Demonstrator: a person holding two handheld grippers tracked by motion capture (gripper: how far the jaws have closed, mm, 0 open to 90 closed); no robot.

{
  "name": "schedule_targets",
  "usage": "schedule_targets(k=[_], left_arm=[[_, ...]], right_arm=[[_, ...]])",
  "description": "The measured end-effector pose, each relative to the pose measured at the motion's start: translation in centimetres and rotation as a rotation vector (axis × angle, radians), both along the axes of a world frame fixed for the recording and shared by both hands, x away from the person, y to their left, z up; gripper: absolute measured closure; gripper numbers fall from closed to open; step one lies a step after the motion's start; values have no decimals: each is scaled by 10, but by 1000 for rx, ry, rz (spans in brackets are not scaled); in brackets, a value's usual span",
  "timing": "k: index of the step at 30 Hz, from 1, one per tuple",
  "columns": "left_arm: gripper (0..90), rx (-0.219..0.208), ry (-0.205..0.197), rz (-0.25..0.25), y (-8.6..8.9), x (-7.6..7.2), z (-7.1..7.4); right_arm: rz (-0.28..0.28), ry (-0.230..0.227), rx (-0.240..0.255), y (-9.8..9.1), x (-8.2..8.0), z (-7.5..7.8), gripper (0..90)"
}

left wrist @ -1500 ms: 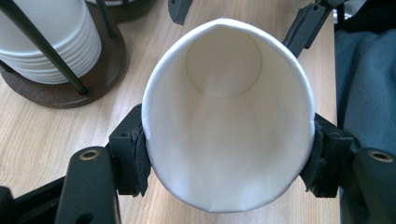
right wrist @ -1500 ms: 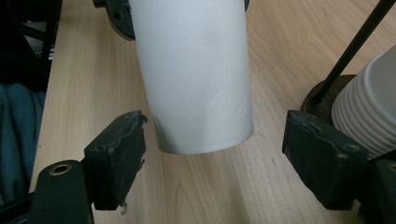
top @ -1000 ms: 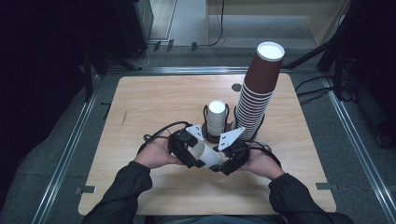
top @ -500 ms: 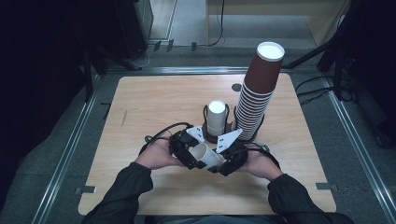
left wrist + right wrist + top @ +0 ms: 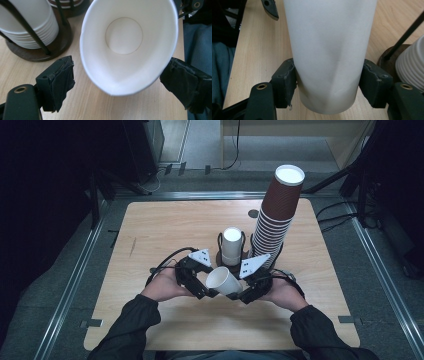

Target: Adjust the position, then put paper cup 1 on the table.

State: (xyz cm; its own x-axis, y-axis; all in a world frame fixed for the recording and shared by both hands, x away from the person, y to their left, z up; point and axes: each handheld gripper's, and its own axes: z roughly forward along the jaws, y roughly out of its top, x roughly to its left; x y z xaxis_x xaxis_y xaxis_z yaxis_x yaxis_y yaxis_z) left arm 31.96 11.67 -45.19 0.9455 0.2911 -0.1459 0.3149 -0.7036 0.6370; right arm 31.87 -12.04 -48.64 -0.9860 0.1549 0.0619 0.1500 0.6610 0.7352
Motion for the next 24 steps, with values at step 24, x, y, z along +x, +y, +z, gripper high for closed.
schedule_targets(k=[24], left_arm=[[123, -179, 6, 63, 11, 0, 1]], right_arm=[[-46, 24, 156, -19, 4, 6, 351]])
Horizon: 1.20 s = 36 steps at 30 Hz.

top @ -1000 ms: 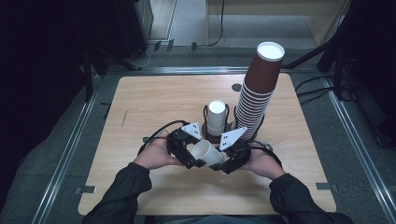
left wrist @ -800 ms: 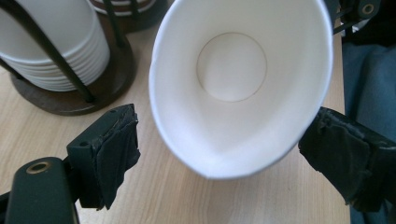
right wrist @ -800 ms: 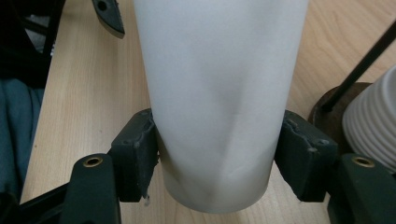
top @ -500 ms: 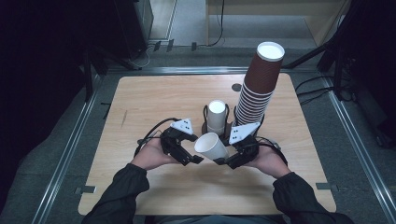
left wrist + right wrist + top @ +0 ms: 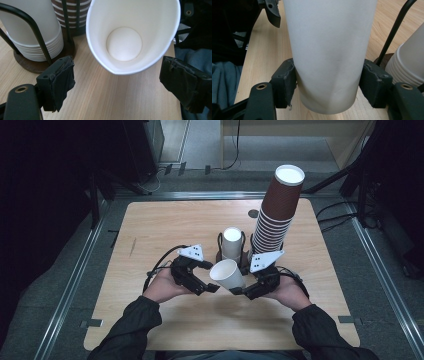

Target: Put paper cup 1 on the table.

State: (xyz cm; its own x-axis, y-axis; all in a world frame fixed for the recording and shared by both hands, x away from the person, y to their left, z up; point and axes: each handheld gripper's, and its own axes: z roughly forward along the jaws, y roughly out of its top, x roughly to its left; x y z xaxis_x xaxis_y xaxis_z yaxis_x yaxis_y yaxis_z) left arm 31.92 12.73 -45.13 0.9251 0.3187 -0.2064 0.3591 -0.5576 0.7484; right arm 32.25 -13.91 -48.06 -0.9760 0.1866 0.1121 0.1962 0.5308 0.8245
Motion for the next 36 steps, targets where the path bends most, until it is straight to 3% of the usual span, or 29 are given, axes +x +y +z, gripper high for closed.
schedule_targets(k=[9, 15, 19, 20, 21, 30, 33, 36], left_arm=[[123, -32, -10, -10, -8, -1, -1], [135, -85, -11, -8, -11, -3, 1], [182, -87, -25, -15, -11, -4, 2], [259, -93, -32, -18, -11, -5, 2], [260, -97, -34, -16, -10, -5, 2], [300, -67, -21, -25, -11, -5, 0], [299, -59, -15, -28, -10, -5, 1], [300, -54, -14, -20, -6, -4, 2]], right_arm=[[17, 19, 33, 4, -1, -3, 351], [40, 42, 53, 9, -1, -7, 351], [50, 50, 57, 12, -2, -8, 350], [50, 56, 56, 12, -2, -8, 352], [49, 57, 56, 12, -1, -8, 351], [45, 79, 21, 14, -1, -8, 339], [36, 121, -8, 16, -1, -8, 265], [28, 114, -29, 16, -1, -9, 226]])
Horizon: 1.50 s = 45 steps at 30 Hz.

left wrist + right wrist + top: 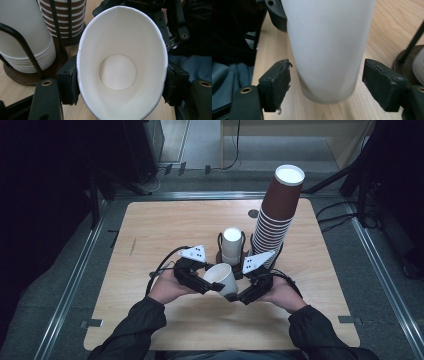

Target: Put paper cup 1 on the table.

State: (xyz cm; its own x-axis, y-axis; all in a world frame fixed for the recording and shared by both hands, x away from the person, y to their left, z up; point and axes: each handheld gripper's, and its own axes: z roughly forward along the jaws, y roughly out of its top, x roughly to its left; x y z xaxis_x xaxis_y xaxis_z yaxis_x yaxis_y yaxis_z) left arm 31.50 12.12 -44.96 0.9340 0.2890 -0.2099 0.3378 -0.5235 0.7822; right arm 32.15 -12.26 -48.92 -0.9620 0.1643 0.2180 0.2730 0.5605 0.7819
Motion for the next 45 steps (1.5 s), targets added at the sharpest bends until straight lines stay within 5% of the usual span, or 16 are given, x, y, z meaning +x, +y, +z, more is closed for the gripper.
schedule_targets(k=[30, 40, 45], left_arm=[[291, 172, 8, 159, 48, 10, 6], [287, 207, 16, 233, 68, 11, 4], [284, 215, 31, 281, 82, 13, 2]], right_arm=[[-199, -69, -61, -27, -2, 10, 219], [-195, -93, -80, -24, -2, 8, 219], [-197, -65, -76, -21, 2, 7, 219]])
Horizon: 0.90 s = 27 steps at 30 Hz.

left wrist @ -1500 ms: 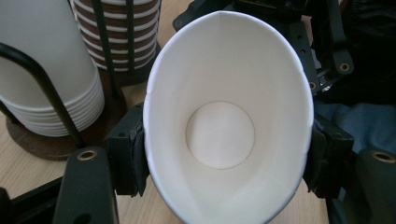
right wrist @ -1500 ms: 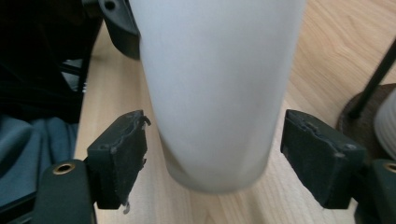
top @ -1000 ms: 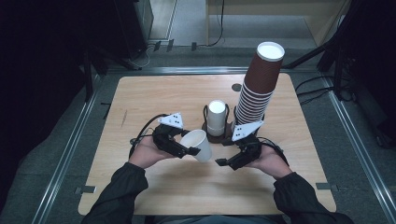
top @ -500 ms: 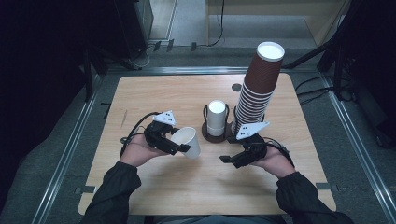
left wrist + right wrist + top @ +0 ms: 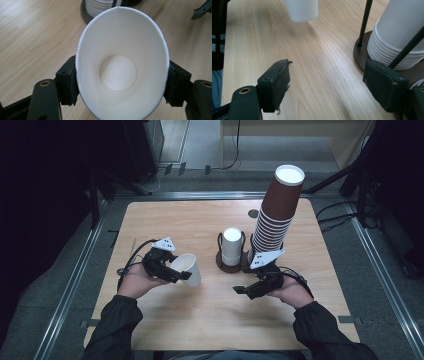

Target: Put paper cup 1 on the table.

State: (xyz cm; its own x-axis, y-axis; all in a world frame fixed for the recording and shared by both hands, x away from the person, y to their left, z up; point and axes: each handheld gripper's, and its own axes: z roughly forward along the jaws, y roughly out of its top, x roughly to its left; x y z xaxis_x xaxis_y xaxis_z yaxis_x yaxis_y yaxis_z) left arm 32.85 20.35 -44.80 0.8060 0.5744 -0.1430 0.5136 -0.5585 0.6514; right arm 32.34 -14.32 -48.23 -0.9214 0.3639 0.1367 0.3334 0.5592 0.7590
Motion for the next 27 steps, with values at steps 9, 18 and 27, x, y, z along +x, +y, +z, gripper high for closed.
schedule_targets(k=[9, 18, 27], left_arm=[[277, -1, 5, 65, 20, 3, 3], [272, 17, 5, 113, 36, 11, 0], [264, 21, -10, 207, 58, 21, -5]], right_arm=[[-3, 8, -10, 0, 3, -3, 219], [-12, 13, -28, -2, 4, -8, 219], [-24, 9, -33, -6, 3, -9, 219]])
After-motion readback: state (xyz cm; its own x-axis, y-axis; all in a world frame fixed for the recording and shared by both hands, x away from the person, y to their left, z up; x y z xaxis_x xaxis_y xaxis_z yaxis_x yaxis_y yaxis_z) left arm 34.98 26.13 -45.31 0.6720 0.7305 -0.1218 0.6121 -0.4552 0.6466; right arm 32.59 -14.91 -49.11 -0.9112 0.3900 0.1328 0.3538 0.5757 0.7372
